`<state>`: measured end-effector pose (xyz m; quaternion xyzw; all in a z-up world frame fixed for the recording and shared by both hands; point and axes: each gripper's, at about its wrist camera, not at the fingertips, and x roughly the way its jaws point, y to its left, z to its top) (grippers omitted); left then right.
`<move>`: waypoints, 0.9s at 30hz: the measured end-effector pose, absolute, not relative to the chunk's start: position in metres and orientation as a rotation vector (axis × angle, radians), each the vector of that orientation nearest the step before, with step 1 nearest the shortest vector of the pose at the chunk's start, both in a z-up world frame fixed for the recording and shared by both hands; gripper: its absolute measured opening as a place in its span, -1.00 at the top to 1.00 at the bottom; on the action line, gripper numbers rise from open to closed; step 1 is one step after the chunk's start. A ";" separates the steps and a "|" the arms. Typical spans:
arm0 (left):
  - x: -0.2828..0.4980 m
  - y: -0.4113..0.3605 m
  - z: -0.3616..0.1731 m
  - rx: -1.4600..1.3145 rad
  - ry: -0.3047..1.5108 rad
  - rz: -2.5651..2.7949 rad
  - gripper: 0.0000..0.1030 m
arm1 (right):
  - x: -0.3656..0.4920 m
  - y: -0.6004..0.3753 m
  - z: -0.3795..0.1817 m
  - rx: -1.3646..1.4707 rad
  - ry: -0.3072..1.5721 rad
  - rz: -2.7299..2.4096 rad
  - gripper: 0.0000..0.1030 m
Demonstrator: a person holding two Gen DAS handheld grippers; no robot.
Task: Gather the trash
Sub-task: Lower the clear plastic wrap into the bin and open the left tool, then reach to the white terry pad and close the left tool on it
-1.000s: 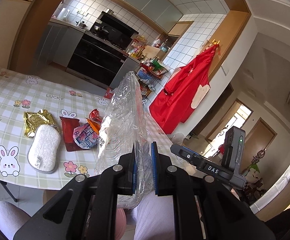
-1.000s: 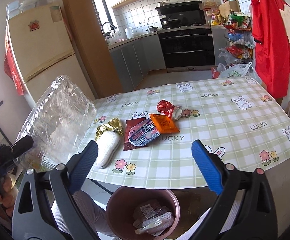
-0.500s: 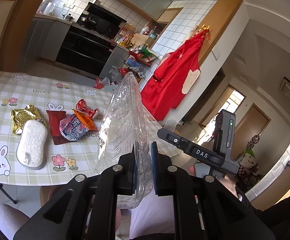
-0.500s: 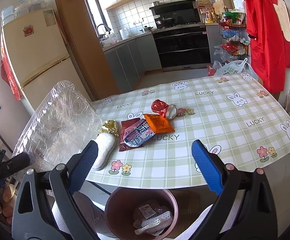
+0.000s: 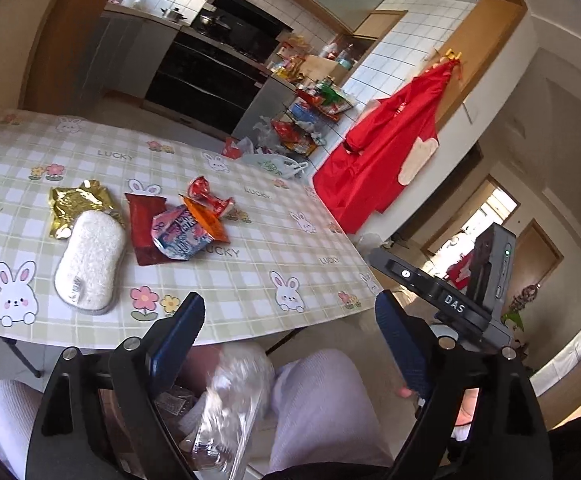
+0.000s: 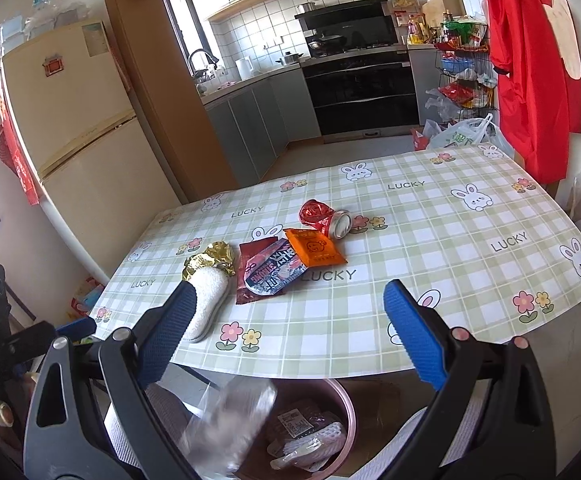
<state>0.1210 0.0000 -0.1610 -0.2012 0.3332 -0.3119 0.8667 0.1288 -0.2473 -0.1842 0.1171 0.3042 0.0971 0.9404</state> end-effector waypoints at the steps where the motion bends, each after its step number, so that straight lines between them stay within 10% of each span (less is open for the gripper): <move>1: 0.122 0.003 -0.161 -0.417 0.689 -0.632 -0.66 | 0.129 -0.248 -0.184 0.240 0.621 0.197 -0.81; 27: 0.142 0.055 -0.195 -0.437 0.721 -0.374 -0.75 | 0.141 -0.247 -0.213 0.241 0.696 0.188 -0.81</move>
